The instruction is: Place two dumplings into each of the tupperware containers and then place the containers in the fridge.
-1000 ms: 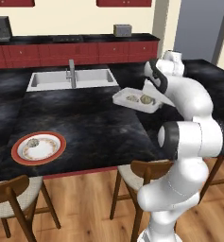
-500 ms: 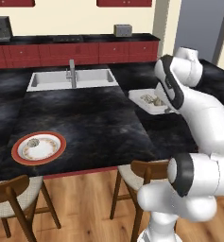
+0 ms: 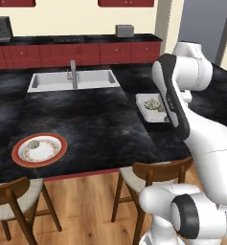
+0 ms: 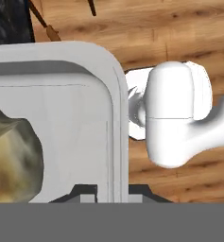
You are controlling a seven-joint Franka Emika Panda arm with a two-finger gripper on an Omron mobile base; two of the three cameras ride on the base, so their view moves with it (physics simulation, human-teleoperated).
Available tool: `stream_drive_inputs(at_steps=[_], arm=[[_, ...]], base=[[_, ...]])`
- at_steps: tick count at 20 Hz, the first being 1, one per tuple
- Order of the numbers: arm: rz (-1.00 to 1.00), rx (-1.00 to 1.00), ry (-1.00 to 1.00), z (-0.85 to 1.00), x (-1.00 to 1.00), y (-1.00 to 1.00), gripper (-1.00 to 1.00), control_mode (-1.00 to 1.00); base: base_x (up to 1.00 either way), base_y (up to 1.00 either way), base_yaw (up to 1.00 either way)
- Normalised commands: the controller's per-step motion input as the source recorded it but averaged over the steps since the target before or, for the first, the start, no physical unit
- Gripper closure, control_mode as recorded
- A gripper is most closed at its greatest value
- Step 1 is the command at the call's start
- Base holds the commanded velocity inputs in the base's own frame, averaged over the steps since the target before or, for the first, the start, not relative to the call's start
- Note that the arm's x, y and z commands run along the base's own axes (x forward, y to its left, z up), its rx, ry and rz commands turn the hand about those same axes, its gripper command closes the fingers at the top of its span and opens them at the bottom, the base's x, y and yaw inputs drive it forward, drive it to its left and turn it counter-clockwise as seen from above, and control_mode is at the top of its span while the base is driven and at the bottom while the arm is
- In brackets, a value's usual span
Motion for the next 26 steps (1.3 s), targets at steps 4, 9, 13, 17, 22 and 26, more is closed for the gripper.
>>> stream_drive_inputs(at_steps=[4,9,13,17,22,26], arm=[[0.01,-0.06,-0.01,-0.12,-0.73,-0.06,1.0,-1.0],[0.21,-0.02,-0.14,-0.03,-0.56,-0.02,1.0,-1.0],[0.0,-0.01,-0.02,0.17,-0.36,0.0,1.0,-1.0],[-0.03,0.0,0.0,0.3,-0.23,-0.02,1.0,-1.0],[-0.03,0.0,0.0,0.07,-0.16,-0.01,1.0,-1.0],[0.0,0.0,0.0,0.0,-0.02,0.0,1.0,1.0]], base=[[0.0,0.0,0.0],[0.0,0.0,0.0],[0.0,0.0,0.0],[0.0,0.0,0.0],[0.0,0.0,0.0],[-0.15,-0.01,0.0]])
